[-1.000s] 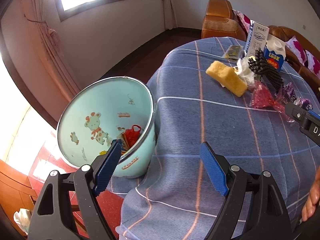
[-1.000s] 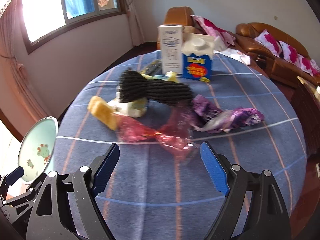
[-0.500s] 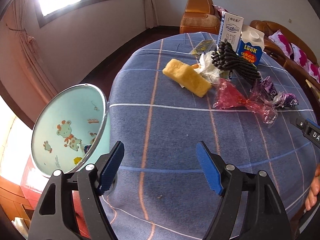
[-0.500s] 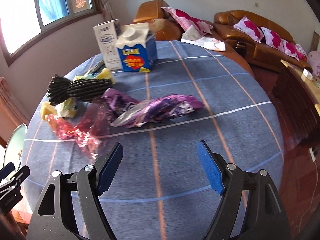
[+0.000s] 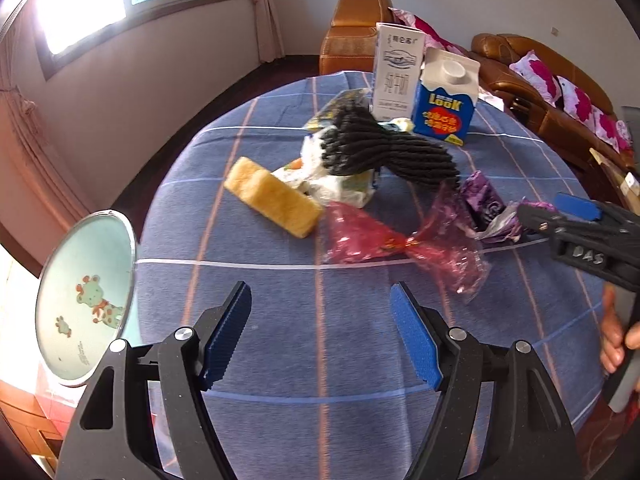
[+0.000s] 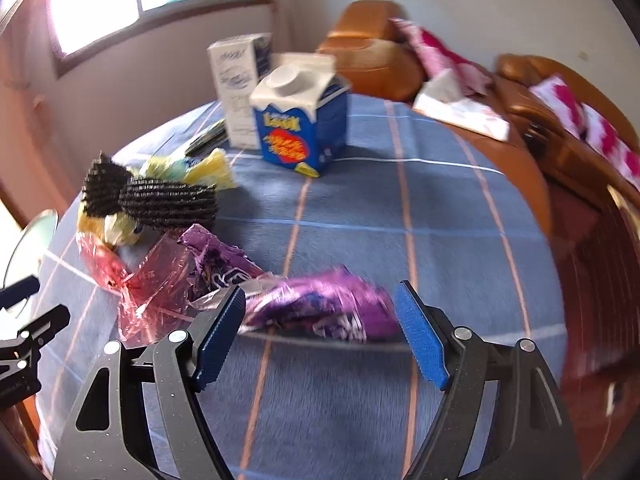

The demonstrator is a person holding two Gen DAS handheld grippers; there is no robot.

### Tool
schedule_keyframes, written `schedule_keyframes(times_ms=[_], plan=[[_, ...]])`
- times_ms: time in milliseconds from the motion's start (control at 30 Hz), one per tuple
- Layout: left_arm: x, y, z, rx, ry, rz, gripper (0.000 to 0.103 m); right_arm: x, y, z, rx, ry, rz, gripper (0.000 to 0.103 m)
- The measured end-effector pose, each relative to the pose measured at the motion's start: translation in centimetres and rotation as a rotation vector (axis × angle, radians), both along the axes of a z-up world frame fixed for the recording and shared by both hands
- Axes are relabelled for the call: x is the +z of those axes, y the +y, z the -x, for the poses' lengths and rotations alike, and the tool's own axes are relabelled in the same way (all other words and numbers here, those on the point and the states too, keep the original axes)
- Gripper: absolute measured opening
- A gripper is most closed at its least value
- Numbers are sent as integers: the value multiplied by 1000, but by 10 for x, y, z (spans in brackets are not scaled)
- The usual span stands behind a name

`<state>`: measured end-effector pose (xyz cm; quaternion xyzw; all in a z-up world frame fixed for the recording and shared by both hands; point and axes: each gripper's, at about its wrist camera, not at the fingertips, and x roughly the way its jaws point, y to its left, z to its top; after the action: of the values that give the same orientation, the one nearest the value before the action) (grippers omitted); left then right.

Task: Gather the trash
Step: 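Grasp the pink plastic bag with the left tool while the right tool grips the purple wrapper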

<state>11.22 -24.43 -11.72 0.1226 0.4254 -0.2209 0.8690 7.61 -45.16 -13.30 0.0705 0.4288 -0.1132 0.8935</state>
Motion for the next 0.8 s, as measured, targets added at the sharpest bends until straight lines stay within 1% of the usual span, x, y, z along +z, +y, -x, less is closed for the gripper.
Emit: schedule_keyframes(times_ms=[33,133,233,300,333,367,400,433,467,500,633,733,800], plan=[[0,-5,0,-4,5,2,71,-4,-2,-5,26,21,-1,76],[1,-24,1,-21,5,5,71,-7,-3,-8,66,25,-5,76],[-3,-40,0,-26,28,7,71,-11,-5,-9,130,58,-13,73],[-7,-49,-1,-23,51,12,71,-14,-5,-6,164,87,-16,68],[-9,-54,-2,-17,62,12,71,-15,-4,-4,179,90,-6,66],[-11,-56,-4,-11,71,13,71,-15,-2,-1,185,89,0,62],[-14,-59,-5,-1,84,18,71,-14,-1,2,185,87,-1,57],[-17,-61,-8,12,102,27,71,-14,-1,4,183,88,-9,53],[-19,-63,-9,20,117,34,71,-13,0,7,187,90,-23,43],[-22,-64,-11,26,138,44,71,-13,1,10,194,97,-35,36],[-28,-71,-12,34,183,77,71,-11,9,23,187,112,45,31],[-30,-78,-10,34,196,93,71,-9,3,35,135,102,22,30],[-29,-84,-6,20,201,108,71,-4,-3,45,84,78,9,30]])
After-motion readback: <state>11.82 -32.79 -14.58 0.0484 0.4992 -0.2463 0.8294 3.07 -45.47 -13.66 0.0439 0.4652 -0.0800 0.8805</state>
